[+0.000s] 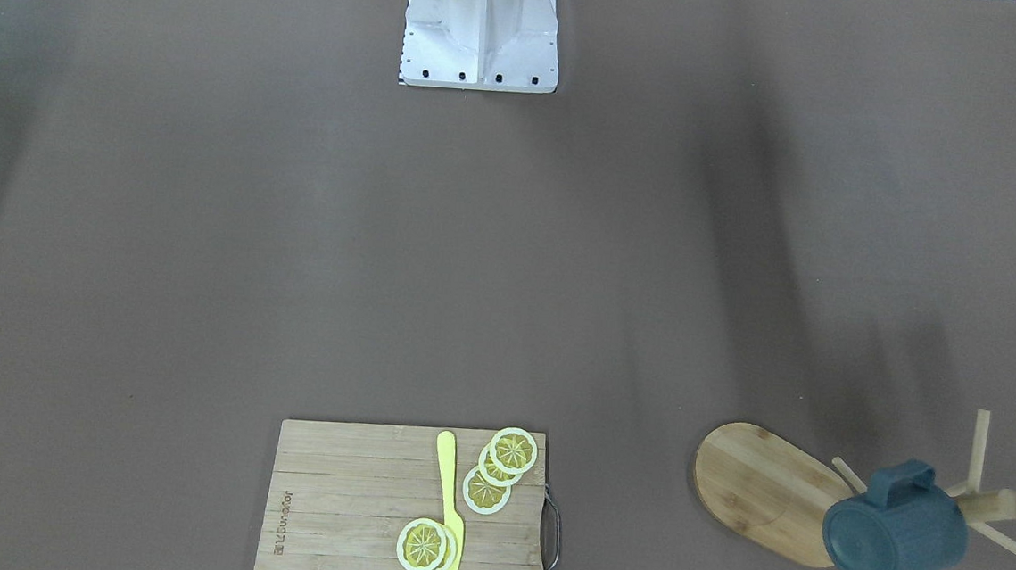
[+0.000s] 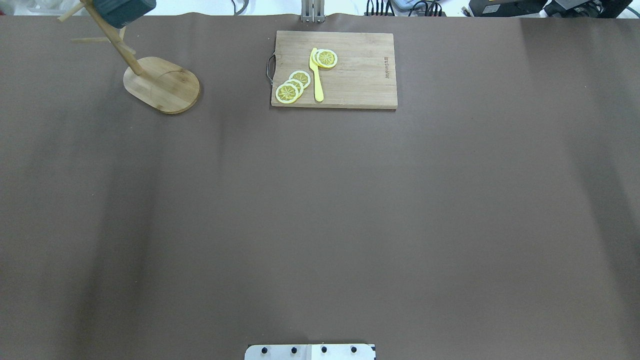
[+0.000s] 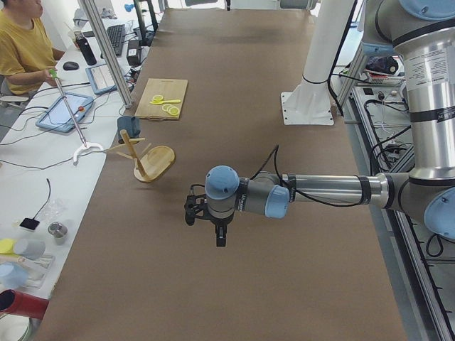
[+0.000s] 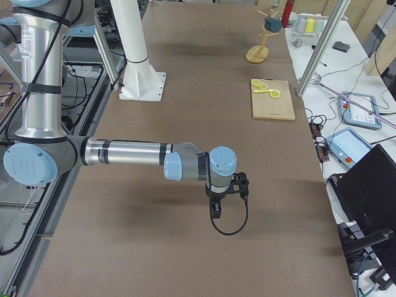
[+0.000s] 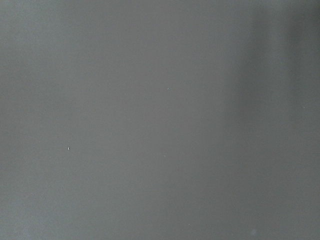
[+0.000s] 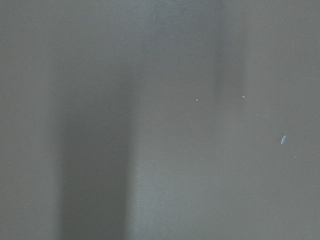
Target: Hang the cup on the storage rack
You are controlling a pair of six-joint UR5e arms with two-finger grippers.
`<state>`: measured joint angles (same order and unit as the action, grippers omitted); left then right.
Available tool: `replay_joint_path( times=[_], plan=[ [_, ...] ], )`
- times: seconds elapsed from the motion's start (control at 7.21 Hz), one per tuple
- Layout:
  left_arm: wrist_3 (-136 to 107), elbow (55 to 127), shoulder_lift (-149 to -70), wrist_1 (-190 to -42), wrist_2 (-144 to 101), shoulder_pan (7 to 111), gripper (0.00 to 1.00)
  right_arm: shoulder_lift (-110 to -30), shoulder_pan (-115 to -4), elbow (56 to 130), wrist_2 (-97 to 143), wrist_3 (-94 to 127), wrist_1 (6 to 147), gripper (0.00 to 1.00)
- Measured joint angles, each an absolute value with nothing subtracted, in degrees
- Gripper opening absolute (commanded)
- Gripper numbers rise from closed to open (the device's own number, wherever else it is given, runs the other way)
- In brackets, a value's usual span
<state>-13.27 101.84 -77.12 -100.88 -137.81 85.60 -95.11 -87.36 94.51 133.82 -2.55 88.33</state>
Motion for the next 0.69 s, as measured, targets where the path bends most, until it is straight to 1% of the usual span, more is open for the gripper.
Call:
replay_joint_path(
  times=[0.69],
  plan=[
    [-13.27, 101.39, -76.85, -100.6, -137.78, 85.6, 0.98, -95.29, -87.36, 94.59, 133.75, -2.64, 88.33, 1.0]
  ],
)
